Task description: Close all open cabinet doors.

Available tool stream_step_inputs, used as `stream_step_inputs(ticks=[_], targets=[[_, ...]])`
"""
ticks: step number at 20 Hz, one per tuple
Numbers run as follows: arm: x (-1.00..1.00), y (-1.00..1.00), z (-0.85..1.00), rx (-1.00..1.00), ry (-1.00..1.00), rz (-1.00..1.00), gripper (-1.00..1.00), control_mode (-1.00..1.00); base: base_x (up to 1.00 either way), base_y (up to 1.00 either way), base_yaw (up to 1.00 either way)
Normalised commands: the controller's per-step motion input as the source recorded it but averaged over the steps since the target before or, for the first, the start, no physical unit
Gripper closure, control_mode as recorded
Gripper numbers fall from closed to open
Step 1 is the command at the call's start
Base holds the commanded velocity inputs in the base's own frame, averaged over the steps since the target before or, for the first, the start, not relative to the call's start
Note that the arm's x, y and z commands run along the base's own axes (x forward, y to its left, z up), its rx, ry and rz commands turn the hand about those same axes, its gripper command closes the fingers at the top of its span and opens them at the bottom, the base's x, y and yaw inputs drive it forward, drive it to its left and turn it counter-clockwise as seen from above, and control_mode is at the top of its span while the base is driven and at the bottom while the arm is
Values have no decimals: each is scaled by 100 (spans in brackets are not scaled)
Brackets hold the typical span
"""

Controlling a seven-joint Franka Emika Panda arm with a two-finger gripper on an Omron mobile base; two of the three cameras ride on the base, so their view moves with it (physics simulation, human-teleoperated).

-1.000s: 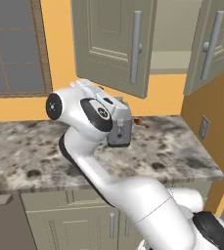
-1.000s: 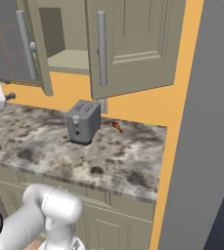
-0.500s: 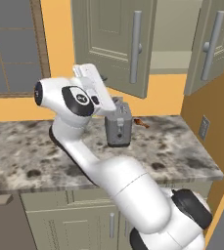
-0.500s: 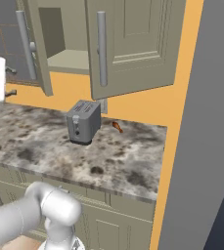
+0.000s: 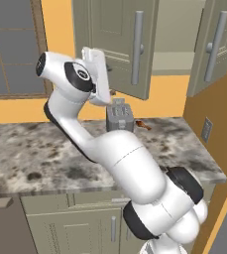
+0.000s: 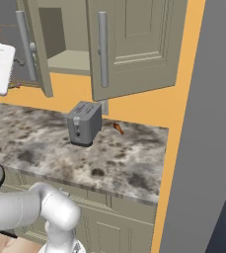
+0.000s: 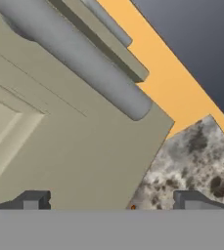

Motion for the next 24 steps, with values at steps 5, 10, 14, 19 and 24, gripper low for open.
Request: stream_step_inputs(ticks=[5, 10, 14, 19, 24], targets=[[36, -32, -1, 14, -20, 0, -100, -100, 0, 0, 0], [32, -46, 0, 13, -9, 0, -100, -100, 0, 0, 0], [48, -43, -2, 10, 0, 0, -100, -100, 0, 0, 0], [59, -46, -5, 8, 0, 0, -100, -100, 0, 0, 0], [59, -56, -14, 5, 0, 0, -100, -100, 0, 0, 0]])
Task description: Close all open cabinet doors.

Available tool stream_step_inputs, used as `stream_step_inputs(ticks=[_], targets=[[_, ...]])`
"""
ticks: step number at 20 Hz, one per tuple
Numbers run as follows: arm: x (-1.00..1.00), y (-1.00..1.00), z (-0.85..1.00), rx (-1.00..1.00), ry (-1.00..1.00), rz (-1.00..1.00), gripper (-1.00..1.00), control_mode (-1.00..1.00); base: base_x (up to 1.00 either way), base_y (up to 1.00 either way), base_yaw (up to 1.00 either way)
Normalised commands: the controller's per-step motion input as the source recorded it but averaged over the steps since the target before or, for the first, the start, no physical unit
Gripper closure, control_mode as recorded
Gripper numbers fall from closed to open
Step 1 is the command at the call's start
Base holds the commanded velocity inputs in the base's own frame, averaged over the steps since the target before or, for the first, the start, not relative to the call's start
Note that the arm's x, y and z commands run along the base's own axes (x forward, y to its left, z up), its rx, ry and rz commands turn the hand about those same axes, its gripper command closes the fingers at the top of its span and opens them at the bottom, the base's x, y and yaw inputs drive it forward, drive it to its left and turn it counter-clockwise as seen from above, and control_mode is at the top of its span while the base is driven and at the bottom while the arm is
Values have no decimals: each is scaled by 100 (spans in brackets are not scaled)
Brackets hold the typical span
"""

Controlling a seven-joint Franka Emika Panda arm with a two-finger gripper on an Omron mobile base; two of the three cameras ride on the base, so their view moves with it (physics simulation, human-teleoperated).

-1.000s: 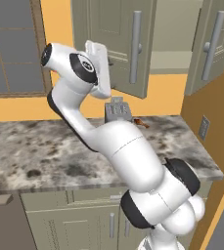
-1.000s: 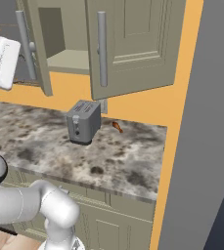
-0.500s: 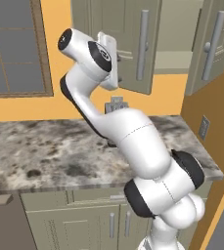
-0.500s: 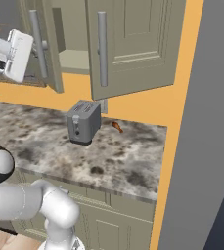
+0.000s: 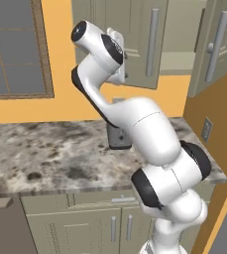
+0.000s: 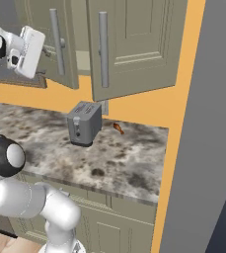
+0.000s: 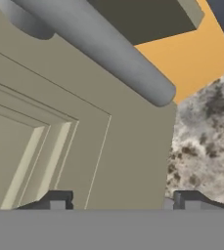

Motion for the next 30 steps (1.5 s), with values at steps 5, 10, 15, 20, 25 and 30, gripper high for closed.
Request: stream_step_inputs(ticks=[5, 10, 15, 20, 25, 30], targets=[[41, -57, -24, 2, -1, 0, -100, -100, 0, 0, 0], [43, -56, -13, 2, -1, 1, -100, -100, 0, 0, 0], [51, -60, -17, 2, 2, 2, -100, -100, 0, 0, 0], [47, -58, -20, 4, 1, 4, -100, -100, 0, 0, 0], [36, -51, -13, 8, 0, 6, -100, -100, 0, 0, 0], [34, -36, -16, 9, 0, 7, -100, -100, 0, 0, 0]])
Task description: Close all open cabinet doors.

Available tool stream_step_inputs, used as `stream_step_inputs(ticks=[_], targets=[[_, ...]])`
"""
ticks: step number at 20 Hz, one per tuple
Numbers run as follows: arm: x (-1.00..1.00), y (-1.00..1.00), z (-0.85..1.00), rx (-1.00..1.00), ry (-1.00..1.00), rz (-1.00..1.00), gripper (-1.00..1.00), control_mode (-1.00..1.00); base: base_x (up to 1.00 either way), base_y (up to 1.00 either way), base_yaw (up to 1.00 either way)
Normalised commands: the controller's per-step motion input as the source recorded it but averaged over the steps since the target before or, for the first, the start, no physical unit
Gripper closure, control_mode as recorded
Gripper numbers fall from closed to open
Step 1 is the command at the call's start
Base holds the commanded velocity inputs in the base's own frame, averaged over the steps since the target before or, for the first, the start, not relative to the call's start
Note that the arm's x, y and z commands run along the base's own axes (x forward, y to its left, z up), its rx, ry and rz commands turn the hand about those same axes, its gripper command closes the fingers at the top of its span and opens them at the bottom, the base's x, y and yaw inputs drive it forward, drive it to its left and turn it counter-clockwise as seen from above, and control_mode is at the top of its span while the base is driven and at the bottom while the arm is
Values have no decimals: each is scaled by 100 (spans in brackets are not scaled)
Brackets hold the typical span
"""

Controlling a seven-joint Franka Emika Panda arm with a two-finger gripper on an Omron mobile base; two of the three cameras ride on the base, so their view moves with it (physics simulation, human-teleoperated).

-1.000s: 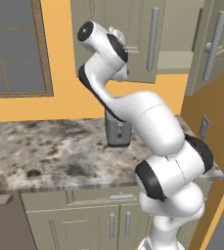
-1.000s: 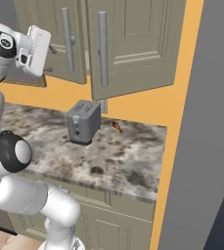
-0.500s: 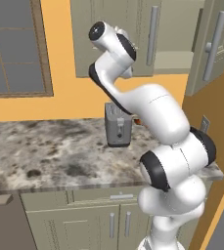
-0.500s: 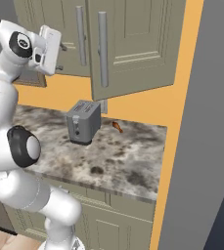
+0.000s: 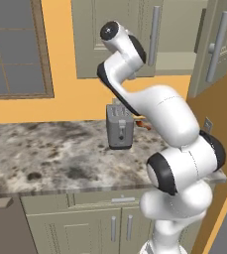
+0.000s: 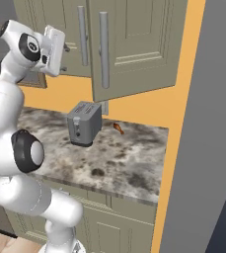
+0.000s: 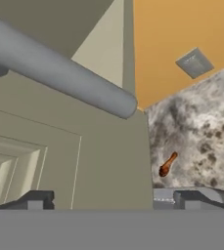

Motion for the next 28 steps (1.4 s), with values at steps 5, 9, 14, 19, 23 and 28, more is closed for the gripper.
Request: stream_step_inputs(ticks=[5, 9, 14, 19, 23, 28], targets=[[-10, -9, -4, 9, -3, 16, -100, -100, 0, 0, 0], [-49, -4, 0, 1, -5, 10, -100, -100, 0, 0, 0], [-61, 0, 0, 1, -6, 3, -100, -100, 0, 0, 0], [-58, -4, 0, 6, -4, -5, -100, -100, 0, 0, 0], [-56, -20, 0, 10, -4, -19, -100, -100, 0, 0, 0], [-57, -24, 8, 19, -1, -19, -100, -100, 0, 0, 0]])
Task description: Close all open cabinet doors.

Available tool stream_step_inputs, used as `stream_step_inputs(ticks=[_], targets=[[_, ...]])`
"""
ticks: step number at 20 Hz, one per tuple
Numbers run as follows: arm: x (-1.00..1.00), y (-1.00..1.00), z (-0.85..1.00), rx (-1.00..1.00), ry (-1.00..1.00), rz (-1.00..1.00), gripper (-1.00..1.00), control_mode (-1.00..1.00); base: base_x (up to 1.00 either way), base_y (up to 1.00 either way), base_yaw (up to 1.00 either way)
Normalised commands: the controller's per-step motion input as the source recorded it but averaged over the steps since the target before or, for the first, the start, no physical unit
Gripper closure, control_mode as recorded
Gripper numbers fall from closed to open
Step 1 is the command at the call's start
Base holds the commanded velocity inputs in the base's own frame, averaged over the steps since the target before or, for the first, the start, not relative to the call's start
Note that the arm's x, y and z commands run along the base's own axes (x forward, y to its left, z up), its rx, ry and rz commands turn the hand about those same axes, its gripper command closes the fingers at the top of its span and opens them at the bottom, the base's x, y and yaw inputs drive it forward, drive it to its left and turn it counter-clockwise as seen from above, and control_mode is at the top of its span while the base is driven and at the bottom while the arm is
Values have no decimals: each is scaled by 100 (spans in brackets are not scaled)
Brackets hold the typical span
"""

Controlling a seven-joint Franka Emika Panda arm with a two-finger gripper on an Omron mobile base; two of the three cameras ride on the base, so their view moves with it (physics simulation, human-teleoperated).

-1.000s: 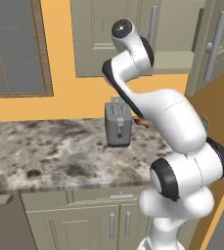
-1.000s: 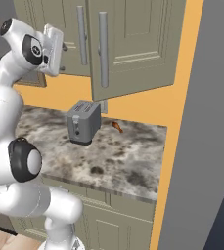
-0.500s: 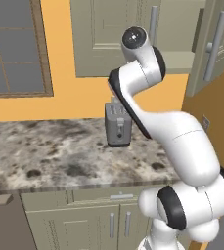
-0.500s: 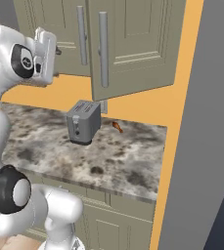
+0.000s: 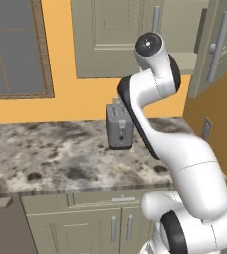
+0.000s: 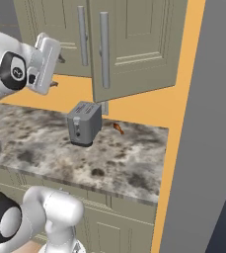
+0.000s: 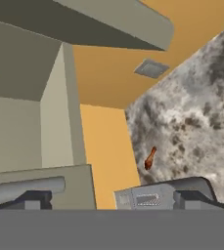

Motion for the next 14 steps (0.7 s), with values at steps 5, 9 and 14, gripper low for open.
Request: stream_step_inputs(ticks=[5, 9, 14], targets=[[-65, -29, 8, 17, -1, -6, -100, -100, 0, 0, 0], [-70, -31, 2, 6, -5, 0, -100, -100, 0, 0, 0], [-60, -36, -1, 0, -9, -1, -100, -100, 0, 0, 0]])
